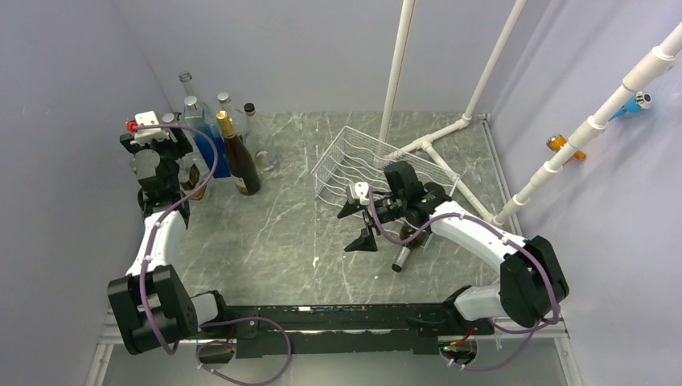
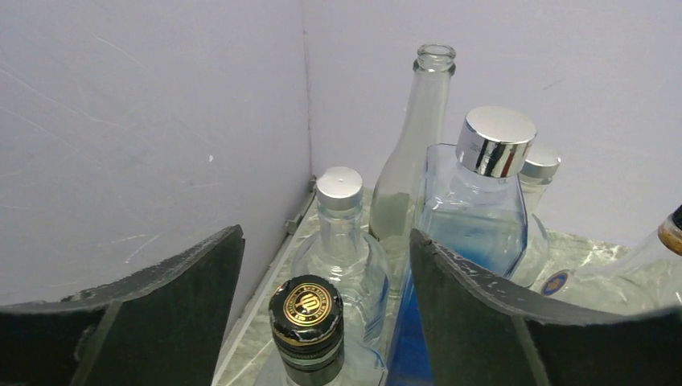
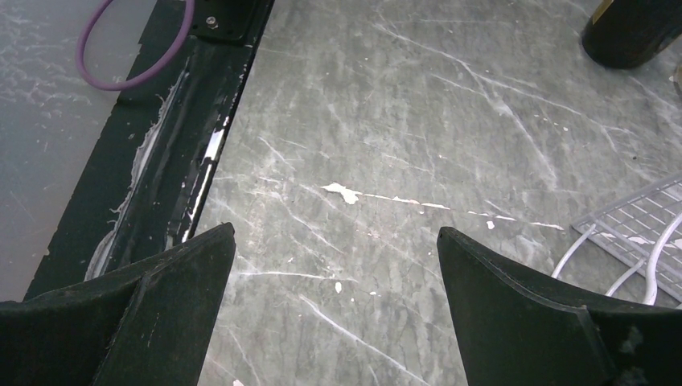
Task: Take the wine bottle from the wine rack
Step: Place the wine bottle at the center of the board, then pick up the wine bottle from the wine rack.
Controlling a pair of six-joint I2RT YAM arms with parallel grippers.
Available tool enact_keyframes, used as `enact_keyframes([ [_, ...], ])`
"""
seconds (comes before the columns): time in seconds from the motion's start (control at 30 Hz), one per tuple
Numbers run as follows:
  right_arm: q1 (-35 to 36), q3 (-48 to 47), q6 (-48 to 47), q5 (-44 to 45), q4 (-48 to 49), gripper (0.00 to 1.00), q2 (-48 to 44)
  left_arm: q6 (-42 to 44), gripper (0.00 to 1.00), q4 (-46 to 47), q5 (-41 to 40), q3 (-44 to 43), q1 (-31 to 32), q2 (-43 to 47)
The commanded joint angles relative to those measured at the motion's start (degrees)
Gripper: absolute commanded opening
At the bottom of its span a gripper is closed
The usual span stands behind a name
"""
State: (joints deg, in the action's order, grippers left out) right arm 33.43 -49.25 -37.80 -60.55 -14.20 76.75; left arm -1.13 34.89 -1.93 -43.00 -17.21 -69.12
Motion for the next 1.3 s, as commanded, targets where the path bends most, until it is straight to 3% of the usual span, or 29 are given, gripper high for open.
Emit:
enact_keyframes([
  [0.0,-0.21,-2.51,-1.40,-0.88,-0.39,1.00,-1.78,-0.87,0.85,1.78,-2.40,-1.34,-0.28,3.21],
  [0.13,-0.19,-2.51,-1.49,-0.92,-0.48,1.00,-2.09,-3.53,0.99,-2.81,-5.58,-2.01,-0.27,6.08],
  [0.57,-0.16,-2.77,-2.83,0.03,-1.73,1.00,-3.46,-17.41,1.00,-22.26,-8.50,-2.76,-0.26,17.76],
  [0.77,-0.27,-2.96,-4.55,0.74,-3.30,1.00,-4.09,-26.07,0.99,-35.53,-9.71,-4.82,-0.28,21.67],
  [1.27,-1.90,-3.25,-8.64,0.69,-6.89,1.00,-5.95,-35.31,0.99,-54.31,-0.53,-5.81,-0.27,31.37],
])
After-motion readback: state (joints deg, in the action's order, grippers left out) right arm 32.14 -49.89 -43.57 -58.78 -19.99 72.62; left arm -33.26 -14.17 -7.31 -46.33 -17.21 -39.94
